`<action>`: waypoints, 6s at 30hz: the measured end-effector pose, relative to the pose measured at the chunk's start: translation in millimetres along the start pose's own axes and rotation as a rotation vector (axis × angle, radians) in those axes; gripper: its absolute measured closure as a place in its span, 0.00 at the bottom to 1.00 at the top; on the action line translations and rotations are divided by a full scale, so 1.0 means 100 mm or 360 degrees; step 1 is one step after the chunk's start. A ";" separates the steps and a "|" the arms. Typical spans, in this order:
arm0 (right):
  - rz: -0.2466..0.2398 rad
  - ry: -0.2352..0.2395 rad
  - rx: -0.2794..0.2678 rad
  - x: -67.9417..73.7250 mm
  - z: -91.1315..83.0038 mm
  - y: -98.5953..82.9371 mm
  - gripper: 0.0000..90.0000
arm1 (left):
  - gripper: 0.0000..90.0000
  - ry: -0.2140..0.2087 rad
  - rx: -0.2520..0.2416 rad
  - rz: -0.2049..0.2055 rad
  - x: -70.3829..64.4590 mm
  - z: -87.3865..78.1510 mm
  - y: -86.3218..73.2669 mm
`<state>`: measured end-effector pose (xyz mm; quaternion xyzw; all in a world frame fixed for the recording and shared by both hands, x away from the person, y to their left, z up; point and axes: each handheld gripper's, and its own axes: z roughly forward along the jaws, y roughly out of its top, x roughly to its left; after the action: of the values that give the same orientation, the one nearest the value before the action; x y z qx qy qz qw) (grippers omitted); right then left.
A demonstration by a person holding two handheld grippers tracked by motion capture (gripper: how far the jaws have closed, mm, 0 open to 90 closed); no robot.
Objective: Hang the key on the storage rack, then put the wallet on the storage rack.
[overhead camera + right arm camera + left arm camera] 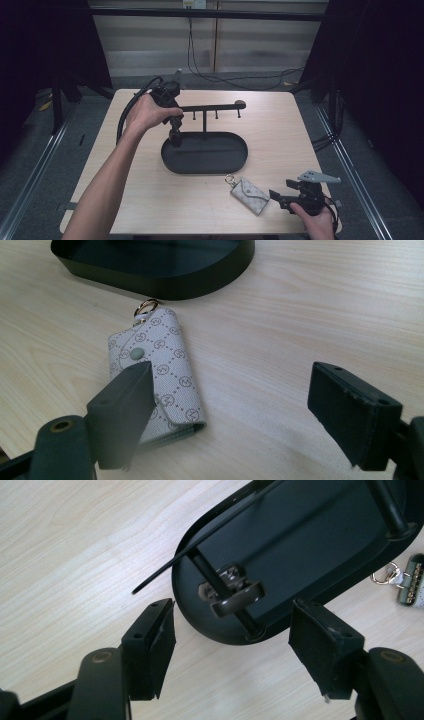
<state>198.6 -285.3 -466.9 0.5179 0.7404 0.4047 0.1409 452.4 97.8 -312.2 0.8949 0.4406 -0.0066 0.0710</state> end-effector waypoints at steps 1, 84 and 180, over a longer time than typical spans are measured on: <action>0.0002 0.0000 0.0000 0.00 0.00 0.00 0.21 | 0.38 0.0000 0.0006 -0.0005 0.00 -0.01 -0.01; 0.0033 -0.0002 0.0009 -0.01 -0.01 0.01 0.22 | 0.26 -0.0305 -0.1034 0.0086 0.18 0.66 -2.13; -0.0467 0.0127 0.1278 0.65 1.05 0.72 0.30 | 0.25 -0.0472 -0.1178 0.0077 0.06 1.13 -2.91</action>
<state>284.0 -170.6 -465.6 0.4049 0.9098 0.0798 -0.0445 232.4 262.3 -459.7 0.8084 0.3769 0.0251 0.4515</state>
